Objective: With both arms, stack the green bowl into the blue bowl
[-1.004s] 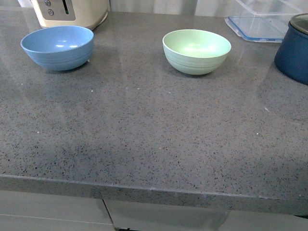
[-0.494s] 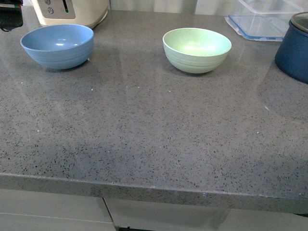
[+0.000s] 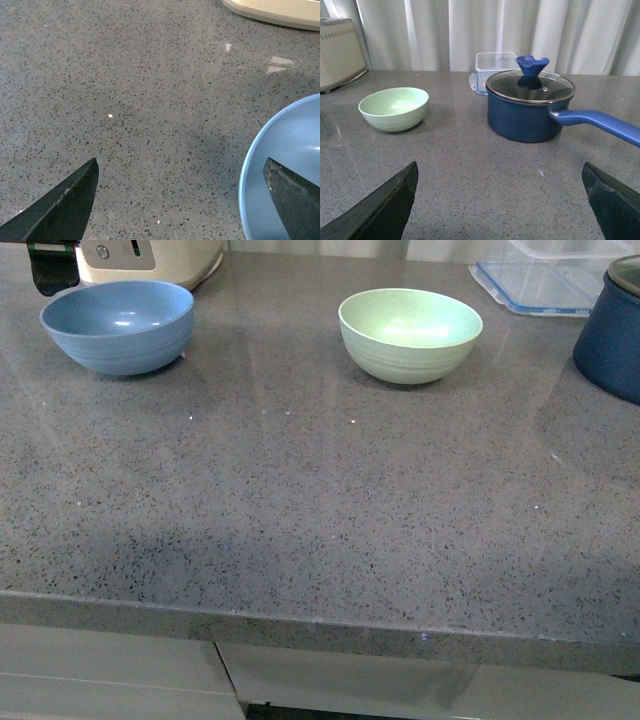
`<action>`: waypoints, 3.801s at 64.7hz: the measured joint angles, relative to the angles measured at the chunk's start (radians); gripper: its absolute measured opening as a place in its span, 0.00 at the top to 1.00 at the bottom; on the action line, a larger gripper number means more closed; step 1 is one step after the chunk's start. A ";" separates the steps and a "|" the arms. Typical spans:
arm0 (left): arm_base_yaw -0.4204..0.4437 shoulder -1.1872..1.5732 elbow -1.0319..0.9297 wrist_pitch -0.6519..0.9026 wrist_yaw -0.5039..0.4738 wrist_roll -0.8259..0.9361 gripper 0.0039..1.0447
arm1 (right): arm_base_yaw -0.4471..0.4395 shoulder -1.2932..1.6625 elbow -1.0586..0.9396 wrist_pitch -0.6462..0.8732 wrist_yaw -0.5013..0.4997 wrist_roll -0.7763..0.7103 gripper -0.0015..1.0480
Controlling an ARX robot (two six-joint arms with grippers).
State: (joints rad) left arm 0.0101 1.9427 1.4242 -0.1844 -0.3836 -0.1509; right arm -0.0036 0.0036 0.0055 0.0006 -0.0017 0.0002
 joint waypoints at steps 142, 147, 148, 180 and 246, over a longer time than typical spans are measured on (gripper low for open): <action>-0.175 0.205 0.352 -0.182 0.066 -0.252 0.96 | 0.000 0.000 0.000 0.000 0.000 0.000 0.10; -0.198 0.225 0.374 -0.196 0.072 -0.255 0.96 | 0.000 0.000 0.000 0.000 0.000 0.000 0.10; -0.202 0.230 0.378 -0.198 0.073 -0.255 0.96 | 0.000 0.000 0.000 0.000 0.000 0.000 0.10; -0.280 0.255 0.425 -0.225 0.080 -0.270 0.97 | 0.000 0.000 0.000 0.000 0.000 0.000 0.10; -0.250 0.255 0.368 -0.188 0.038 -0.307 0.38 | 0.000 0.000 0.000 0.000 0.000 0.000 0.10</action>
State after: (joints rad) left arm -0.2401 2.1975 1.7924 -0.3721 -0.3454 -0.4576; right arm -0.0036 0.0036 0.0055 0.0006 -0.0017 0.0002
